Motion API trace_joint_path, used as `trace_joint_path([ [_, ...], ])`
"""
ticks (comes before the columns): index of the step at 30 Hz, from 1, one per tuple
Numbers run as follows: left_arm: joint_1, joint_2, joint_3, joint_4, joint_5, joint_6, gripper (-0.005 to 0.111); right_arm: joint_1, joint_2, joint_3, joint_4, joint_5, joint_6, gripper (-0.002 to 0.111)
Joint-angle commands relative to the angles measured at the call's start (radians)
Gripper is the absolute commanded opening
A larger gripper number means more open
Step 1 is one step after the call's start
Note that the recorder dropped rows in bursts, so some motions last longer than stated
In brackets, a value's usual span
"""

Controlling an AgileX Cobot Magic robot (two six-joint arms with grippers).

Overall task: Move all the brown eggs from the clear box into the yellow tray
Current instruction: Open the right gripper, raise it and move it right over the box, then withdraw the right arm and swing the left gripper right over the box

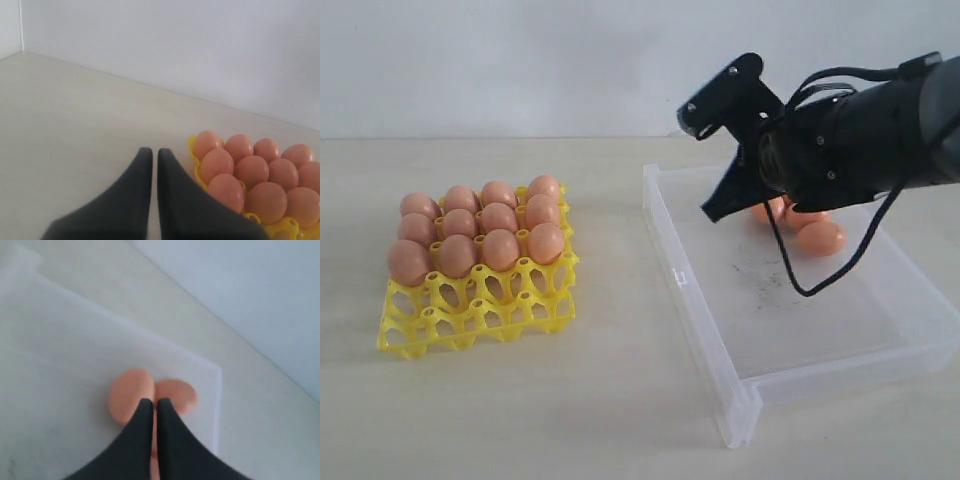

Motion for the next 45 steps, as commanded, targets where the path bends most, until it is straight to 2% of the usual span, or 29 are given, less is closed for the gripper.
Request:
trace_joint_path([
  [1, -0.003, -0.008, 0.003, 0.004, -0.002, 0.003, 0.004, -0.07, -0.014, 0.007, 0.454, 0.118, -0.419, 0.0],
  [6, -0.003, -0.008, 0.003, 0.022, -0.002, -0.018, 0.004, -0.239, -0.014, 0.007, 1.146, -0.002, -1.056, 0.0],
  [8, -0.003, -0.008, 0.003, 0.149, -0.007, -0.104, 0.004, -0.303, -0.014, 0.009, 1.356, -0.021, -1.226, 0.0],
  [9, -0.003, -0.008, 0.003, 0.294, -0.018, -0.175, 0.004, -0.328, -0.014, 0.009, 1.399, -0.039, -1.266, 0.0],
  [12, -0.003, -0.008, -0.034, 0.734, -0.086, -0.465, 0.004, -0.365, -0.014, 0.011, 1.461, -0.113, -1.308, 0.0],
  [14, -0.003, -0.008, -0.088, 0.921, -0.126, -0.645, 0.004, -0.369, -0.023, 0.011, 1.47, -0.16, -1.308, 0.0],
  [17, -0.003, -0.003, -0.188, 1.083, -0.159, -0.841, 0.004, -0.369, -0.054, 0.011, 1.477, -0.205, -1.311, 0.0],
  [21, -0.003, 0.035, -0.356, 1.375, -0.24, -1.136, 0.004, -0.369, -0.116, 0.013, 1.477, -0.213, -1.33, 0.0],
  [25, -0.037, 0.12, -0.484, 1.468, -0.262, -1.277, 0.004, -0.369, -0.22, 0.078, 1.477, -0.291, -1.334, 0.0],
  [28, -0.115, 0.206, -0.561, 1.492, -0.26, -1.323, 0.004, -0.371, -0.32, 0.172, 1.477, -0.375, -1.334, 0.0],
  [31, -0.233, 0.302, -0.643, 1.492, -0.204, -1.346, 0.004, -0.371, -0.424, 0.255, 1.477, -0.44, -1.334, 0.0],
  [34, -0.382, 0.402, -0.734, 1.492, -0.058, -1.365, 0.004, -0.371, -0.527, 0.314, 1.477, -0.471, -1.318, 0.0],
  [39, -0.644, 0.548, -0.917, 1.497, 0.261, -1.394, 0.004, -0.371, -0.662, 0.4, 1.477, -0.518, -1.27, 0.0],
  [42, -0.754, 0.631, -1.038, 1.546, 0.424, -1.394, 0.004, -0.371, -0.728, 0.443, 1.477, -0.534, -1.26, 0.0],
  [45, -0.809, 0.727, -1.137, 1.549, 0.488, -1.398, 0.004, -0.371, -0.795, 0.485, 1.478, -0.579, -1.225, 0.0],
])
